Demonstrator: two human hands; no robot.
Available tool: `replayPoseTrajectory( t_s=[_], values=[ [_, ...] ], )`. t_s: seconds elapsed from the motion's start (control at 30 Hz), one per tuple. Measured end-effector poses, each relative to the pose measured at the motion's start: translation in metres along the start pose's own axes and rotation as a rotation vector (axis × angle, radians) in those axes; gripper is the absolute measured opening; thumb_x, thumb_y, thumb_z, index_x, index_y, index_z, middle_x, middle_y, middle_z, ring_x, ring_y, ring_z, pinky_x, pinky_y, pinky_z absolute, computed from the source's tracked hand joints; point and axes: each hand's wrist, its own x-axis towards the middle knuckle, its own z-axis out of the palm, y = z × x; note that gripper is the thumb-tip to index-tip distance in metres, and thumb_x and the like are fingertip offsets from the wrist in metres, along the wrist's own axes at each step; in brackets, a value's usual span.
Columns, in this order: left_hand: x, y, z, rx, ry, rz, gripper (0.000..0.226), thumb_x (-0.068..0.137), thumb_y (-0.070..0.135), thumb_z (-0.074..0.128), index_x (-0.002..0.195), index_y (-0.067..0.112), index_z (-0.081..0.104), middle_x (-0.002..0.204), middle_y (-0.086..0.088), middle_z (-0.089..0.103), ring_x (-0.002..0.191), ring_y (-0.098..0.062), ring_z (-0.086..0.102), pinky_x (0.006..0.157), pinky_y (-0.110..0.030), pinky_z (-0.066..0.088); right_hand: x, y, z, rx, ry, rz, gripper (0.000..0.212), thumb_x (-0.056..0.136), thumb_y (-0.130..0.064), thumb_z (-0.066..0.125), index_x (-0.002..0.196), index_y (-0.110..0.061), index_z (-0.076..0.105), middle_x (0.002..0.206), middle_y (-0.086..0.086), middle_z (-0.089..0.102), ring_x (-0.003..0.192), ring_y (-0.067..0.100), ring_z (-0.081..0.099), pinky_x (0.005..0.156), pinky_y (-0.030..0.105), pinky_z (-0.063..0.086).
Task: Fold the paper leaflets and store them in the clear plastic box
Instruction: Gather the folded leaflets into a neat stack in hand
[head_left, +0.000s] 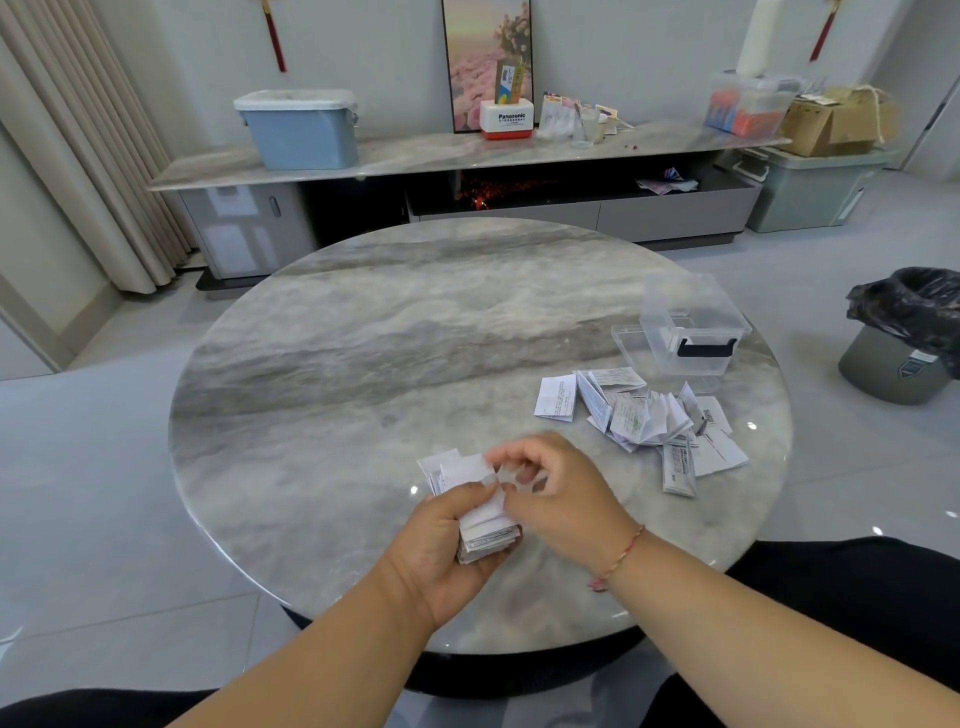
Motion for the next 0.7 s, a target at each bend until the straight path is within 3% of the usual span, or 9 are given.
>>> replayPoseTrajectory(
  t_s=[0.07, 0.1, 0.17, 0.3, 0.37, 0.5, 0.6, 0.7],
  values=[
    [-0.001, 0.002, -0.001, 0.006, -0.004, -0.045, 0.034, 0.072, 0.005, 0.060, 0.106, 0.003, 0.062, 0.082, -0.015, 0.064, 0.068, -0.024, 0.063, 0.058, -0.031, 0.054, 0.002, -0.002, -0.010, -0.291, -0.204, -0.253, 0.081, 0.057, -0.031, 0.074, 0.132, -0.025, 0.044, 0.130, -0.010, 0.041, 0.122, 0.002, 0.036, 0.099, 0.012, 0.028],
    [-0.003, 0.003, 0.000, 0.034, -0.027, -0.070, 0.031, 0.072, 0.005, 0.060, 0.102, 0.002, 0.064, 0.081, -0.015, 0.064, 0.068, -0.025, 0.064, 0.056, -0.031, 0.055, 0.004, -0.004, -0.013, -0.418, -0.286, -0.344, 0.099, 0.054, -0.037, 0.080, 0.140, -0.025, 0.032, 0.139, -0.009, 0.034, 0.131, 0.003, 0.027, 0.106, 0.015, 0.021],
    [-0.006, 0.002, 0.002, 0.073, -0.067, -0.086, 0.020, 0.070, 0.003, 0.059, 0.088, 0.001, 0.068, 0.078, -0.016, 0.064, 0.067, -0.026, 0.065, 0.056, -0.032, 0.055, 0.004, -0.009, -0.012, -0.530, -0.364, -0.377, 0.112, 0.054, -0.040, 0.085, 0.145, -0.027, 0.022, 0.143, -0.008, 0.035, 0.131, 0.005, 0.029, 0.108, 0.018, 0.021],
    [-0.007, 0.002, 0.002, 0.040, -0.066, -0.073, 0.026, 0.065, -0.006, 0.057, 0.090, 0.001, 0.064, 0.079, -0.016, 0.062, 0.069, -0.025, 0.064, 0.055, -0.031, 0.055, 0.003, -0.014, -0.011, -0.404, -0.439, -0.289, 0.098, 0.061, -0.038, 0.083, 0.142, -0.028, 0.030, 0.136, -0.009, 0.045, 0.123, 0.004, 0.040, 0.103, 0.016, 0.030],
    [-0.004, 0.005, -0.001, -0.002, -0.021, -0.082, 0.036, 0.061, -0.011, 0.059, 0.095, 0.001, 0.061, 0.079, -0.014, 0.060, 0.066, -0.024, 0.059, 0.059, -0.031, 0.053, 0.021, -0.009, -0.020, -0.330, -0.374, -0.224, 0.075, 0.075, -0.037, 0.075, 0.139, -0.021, 0.039, 0.135, -0.006, 0.048, 0.124, 0.007, 0.042, 0.102, 0.017, 0.031],
    [0.001, 0.008, -0.007, -0.111, 0.073, -0.074, 0.035, 0.071, -0.003, 0.059, 0.105, 0.006, 0.058, 0.076, -0.014, 0.059, 0.059, -0.022, 0.056, 0.059, -0.032, 0.053, 0.089, 0.024, -0.033, -0.854, -0.063, 0.027, 0.038, 0.089, -0.027, 0.054, 0.121, -0.008, 0.049, 0.121, 0.011, 0.056, 0.115, 0.027, 0.048, 0.091, 0.032, 0.040],
    [0.002, 0.011, -0.009, -0.139, 0.111, -0.073, 0.033, 0.068, 0.000, 0.062, 0.100, 0.005, 0.059, 0.075, -0.014, 0.059, 0.060, -0.022, 0.055, 0.058, -0.031, 0.053, 0.117, 0.041, -0.022, -1.089, -0.172, 0.159, 0.028, 0.083, -0.007, 0.050, 0.112, -0.006, 0.054, 0.116, 0.013, 0.059, 0.110, 0.030, 0.051, 0.088, 0.036, 0.044],
    [0.003, 0.016, -0.009, -0.162, 0.111, -0.073, 0.026, 0.069, 0.005, 0.065, 0.094, 0.006, 0.059, 0.075, -0.013, 0.058, 0.060, -0.021, 0.054, 0.058, -0.030, 0.052, 0.131, 0.046, -0.016, -1.098, -0.266, 0.257, 0.027, 0.076, 0.007, 0.050, 0.097, -0.006, 0.062, 0.106, 0.014, 0.060, 0.102, 0.032, 0.056, 0.090, 0.041, 0.048]
  ],
)
